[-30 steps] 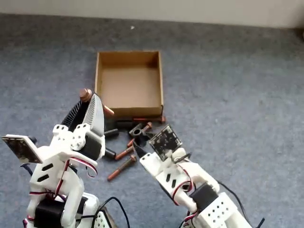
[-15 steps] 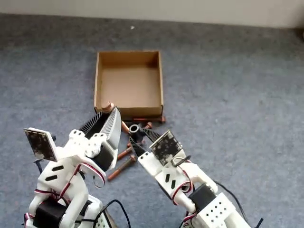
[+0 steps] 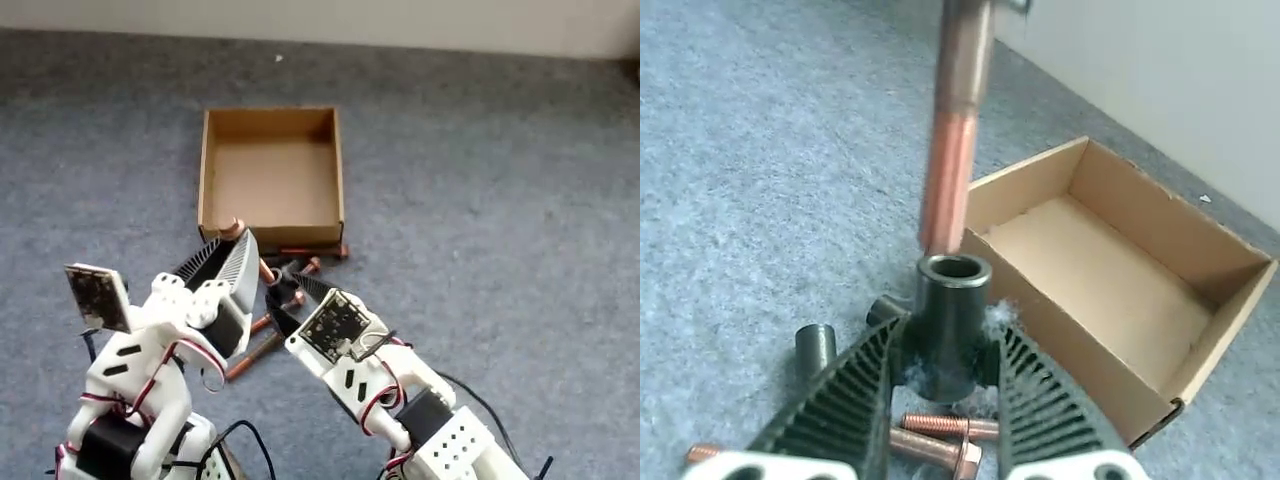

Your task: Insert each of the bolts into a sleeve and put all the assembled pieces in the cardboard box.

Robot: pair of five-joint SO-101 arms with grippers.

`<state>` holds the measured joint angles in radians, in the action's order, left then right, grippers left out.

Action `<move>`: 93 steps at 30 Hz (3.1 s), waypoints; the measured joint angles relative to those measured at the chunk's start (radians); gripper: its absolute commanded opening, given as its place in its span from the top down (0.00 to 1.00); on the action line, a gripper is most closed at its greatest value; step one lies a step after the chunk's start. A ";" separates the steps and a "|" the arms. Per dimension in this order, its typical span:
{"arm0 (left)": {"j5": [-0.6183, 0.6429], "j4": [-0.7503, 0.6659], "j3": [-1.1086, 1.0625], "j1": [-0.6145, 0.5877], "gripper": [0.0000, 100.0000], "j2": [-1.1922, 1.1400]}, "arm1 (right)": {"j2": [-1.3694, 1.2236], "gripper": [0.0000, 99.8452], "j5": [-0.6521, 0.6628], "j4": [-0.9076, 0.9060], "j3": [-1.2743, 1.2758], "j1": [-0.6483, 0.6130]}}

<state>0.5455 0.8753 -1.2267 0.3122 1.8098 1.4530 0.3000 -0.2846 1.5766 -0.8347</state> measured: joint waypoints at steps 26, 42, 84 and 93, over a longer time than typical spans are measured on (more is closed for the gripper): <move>0.000 -0.063 -0.129 0.003 0.99 0.000 | -0.002 1.00 0.000 0.000 -0.021 -0.017; -0.138 0.288 -0.035 0.018 0.69 0.006 | 0.000 1.00 -0.107 -0.055 -0.077 0.107; -0.400 0.292 -0.147 -0.697 0.97 0.003 | -1.904 0.81 -0.150 -0.649 -1.919 0.267; -0.400 0.295 -0.147 -0.697 0.97 0.005 | -1.906 0.81 -0.163 -1.083 -2.191 0.270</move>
<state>0.1450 1.1699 -1.3740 -0.3844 1.8144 -0.4526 0.1373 -1.3679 -0.6145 -0.5646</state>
